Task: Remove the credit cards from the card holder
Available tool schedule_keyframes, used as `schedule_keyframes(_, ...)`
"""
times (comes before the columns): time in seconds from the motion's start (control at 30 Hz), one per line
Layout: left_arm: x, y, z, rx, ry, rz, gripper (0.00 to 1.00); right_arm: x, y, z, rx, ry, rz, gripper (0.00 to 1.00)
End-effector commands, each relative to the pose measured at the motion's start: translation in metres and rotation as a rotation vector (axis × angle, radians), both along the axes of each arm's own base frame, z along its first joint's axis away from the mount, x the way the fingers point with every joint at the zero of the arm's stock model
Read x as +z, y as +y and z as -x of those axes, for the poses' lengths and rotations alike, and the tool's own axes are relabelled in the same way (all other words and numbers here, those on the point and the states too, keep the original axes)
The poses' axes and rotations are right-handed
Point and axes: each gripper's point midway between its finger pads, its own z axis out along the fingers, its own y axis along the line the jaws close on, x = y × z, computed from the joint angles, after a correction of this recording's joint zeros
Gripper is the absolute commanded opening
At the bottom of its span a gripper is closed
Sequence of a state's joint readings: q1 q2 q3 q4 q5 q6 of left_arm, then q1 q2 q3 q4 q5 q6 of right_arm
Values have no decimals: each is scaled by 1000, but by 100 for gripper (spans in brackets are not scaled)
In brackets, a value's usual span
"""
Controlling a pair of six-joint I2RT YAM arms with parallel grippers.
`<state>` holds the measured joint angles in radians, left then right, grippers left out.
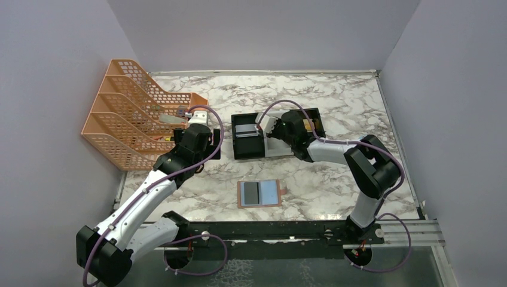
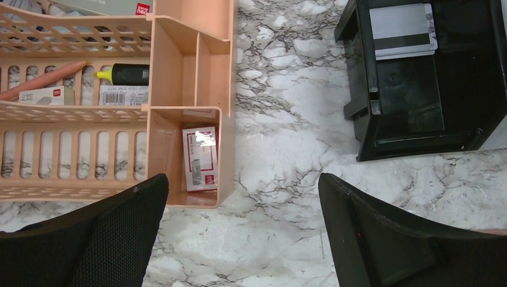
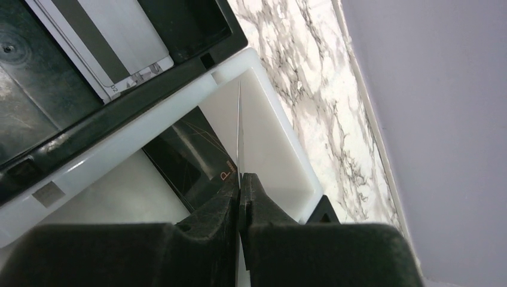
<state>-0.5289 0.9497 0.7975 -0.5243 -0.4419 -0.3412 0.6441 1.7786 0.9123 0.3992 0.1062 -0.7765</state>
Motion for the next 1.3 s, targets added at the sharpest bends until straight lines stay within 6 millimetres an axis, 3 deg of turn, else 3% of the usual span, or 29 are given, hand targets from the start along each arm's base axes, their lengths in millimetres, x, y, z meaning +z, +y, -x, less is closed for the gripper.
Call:
schedule_keyframes(0.0,2,5,-1,9,-23,-3,99,-15,5,-5,25,31,50,3)
schedule_keyframes(0.47,0,4,-1,2,-12,2,99,-39,1,-7,10,107,135,8)
schedule_keyframes(1.13,-8,6,-1,7,22,-17,99,-51,8,-4,98,141,164,14)
schedule_keyframes(1.27,-8,6,-1,8,23,-17,99,-53,8,-3,100,166,163,25)
